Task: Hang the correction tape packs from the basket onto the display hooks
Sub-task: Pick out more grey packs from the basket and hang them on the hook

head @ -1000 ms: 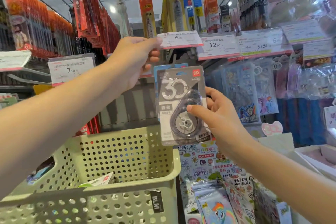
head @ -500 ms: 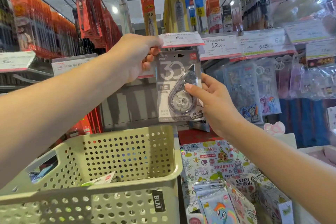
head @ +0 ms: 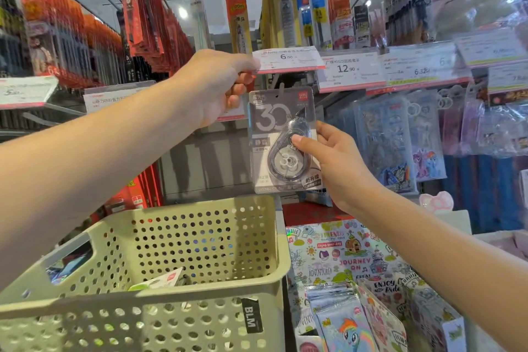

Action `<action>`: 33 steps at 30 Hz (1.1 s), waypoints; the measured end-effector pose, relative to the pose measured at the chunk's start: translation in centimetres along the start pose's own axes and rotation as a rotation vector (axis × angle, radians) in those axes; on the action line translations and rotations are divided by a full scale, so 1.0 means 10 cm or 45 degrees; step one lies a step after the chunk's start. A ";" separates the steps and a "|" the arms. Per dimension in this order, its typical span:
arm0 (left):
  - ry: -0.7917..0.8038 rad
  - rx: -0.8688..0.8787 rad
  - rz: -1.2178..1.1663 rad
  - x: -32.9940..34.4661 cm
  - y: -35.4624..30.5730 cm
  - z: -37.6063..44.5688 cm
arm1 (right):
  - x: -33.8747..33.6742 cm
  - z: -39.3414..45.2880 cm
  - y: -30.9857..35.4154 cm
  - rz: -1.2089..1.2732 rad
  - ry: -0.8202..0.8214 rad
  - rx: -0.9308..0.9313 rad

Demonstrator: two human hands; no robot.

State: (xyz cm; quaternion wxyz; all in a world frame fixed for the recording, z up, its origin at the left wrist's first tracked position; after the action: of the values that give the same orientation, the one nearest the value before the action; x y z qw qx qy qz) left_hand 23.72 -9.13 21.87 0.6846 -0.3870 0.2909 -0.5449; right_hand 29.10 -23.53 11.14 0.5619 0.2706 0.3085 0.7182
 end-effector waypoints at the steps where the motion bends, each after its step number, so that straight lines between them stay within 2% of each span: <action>1: 0.002 0.000 0.001 0.00 0.00 0.00 | -0.01 0.02 -0.02 -0.016 -0.006 0.008; 12: 0.028 0.014 -0.017 -0.03 0.03 0.08 | -0.02 0.19 -0.16 -0.231 -0.092 -0.026; 19: 0.034 0.023 -0.002 -0.02 0.01 0.06 | 0.01 0.31 -0.31 -0.269 -0.114 0.070; 33: 0.051 0.069 0.049 -0.03 0.02 0.03 | -0.01 0.37 -0.41 -0.555 -0.155 0.123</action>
State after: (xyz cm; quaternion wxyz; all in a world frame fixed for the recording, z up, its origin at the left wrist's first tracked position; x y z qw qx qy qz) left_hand 24.03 -8.78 21.85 0.6993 -0.3516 0.2970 -0.5469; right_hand 34.44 -22.36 10.54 0.7076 0.2670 0.3592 0.5468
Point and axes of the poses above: each hand's wrist, its own z-axis towards the middle knuckle, its own x-axis out of the palm, y = z × x, the point moved 8 cm from there along z, towards the middle knuckle, and after that the axes turned 12 degrees about -z, right-handed, at the moved point
